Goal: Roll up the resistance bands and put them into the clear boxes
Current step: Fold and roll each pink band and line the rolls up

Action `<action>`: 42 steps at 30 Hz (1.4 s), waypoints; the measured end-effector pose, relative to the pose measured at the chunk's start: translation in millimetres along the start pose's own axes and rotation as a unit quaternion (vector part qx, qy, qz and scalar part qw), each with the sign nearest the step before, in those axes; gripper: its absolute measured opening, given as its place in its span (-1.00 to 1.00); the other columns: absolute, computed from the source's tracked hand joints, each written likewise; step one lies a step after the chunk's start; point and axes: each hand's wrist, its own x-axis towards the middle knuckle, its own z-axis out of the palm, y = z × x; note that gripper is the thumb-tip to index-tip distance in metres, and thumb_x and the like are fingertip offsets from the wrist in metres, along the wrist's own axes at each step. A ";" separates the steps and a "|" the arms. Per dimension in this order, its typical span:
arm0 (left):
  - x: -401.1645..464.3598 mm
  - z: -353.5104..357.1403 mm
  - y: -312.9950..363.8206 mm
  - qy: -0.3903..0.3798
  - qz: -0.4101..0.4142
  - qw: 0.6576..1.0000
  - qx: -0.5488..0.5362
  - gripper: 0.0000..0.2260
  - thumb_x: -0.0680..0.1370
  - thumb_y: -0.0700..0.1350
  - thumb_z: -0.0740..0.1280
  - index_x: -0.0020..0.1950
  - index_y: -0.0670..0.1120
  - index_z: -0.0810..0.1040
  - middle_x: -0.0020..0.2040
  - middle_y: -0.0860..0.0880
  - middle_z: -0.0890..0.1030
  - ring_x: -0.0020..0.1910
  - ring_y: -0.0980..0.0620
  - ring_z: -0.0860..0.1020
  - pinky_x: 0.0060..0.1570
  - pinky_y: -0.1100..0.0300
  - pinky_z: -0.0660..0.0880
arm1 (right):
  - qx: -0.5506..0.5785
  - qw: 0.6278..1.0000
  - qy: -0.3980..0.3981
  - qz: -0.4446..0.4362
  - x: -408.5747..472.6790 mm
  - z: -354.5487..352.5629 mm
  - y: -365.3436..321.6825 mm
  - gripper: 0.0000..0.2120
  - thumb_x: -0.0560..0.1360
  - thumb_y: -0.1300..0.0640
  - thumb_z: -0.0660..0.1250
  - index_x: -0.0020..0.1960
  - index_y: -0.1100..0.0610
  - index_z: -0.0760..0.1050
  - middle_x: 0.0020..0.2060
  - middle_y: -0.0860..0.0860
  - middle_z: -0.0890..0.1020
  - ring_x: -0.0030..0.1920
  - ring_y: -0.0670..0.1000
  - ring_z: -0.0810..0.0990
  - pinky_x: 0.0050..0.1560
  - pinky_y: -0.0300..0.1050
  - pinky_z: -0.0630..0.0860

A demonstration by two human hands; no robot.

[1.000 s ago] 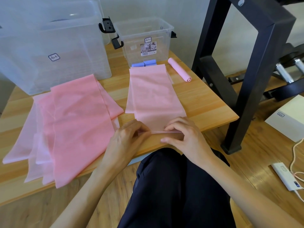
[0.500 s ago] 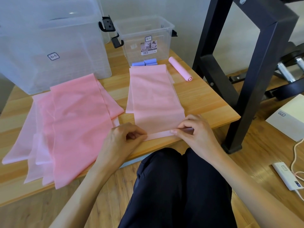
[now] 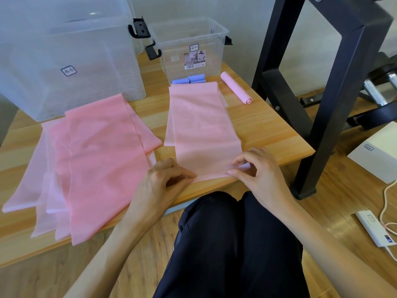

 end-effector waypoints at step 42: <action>41.1 -21.4 18.0 -0.164 -0.121 0.978 0.039 -0.91 0.43 -0.12 0.53 -0.23 0.04 0.67 -0.27 0.12 0.64 -0.26 0.28 0.53 -0.23 0.45 0.43 | -0.135 0.972 -0.192 0.004 34.7 -30.0 -13.0 -0.80 0.50 -0.06 0.40 -0.20 0.04 0.55 -0.26 -0.18 0.46 -0.07 -0.10 0.36 0.02 -0.17 0.15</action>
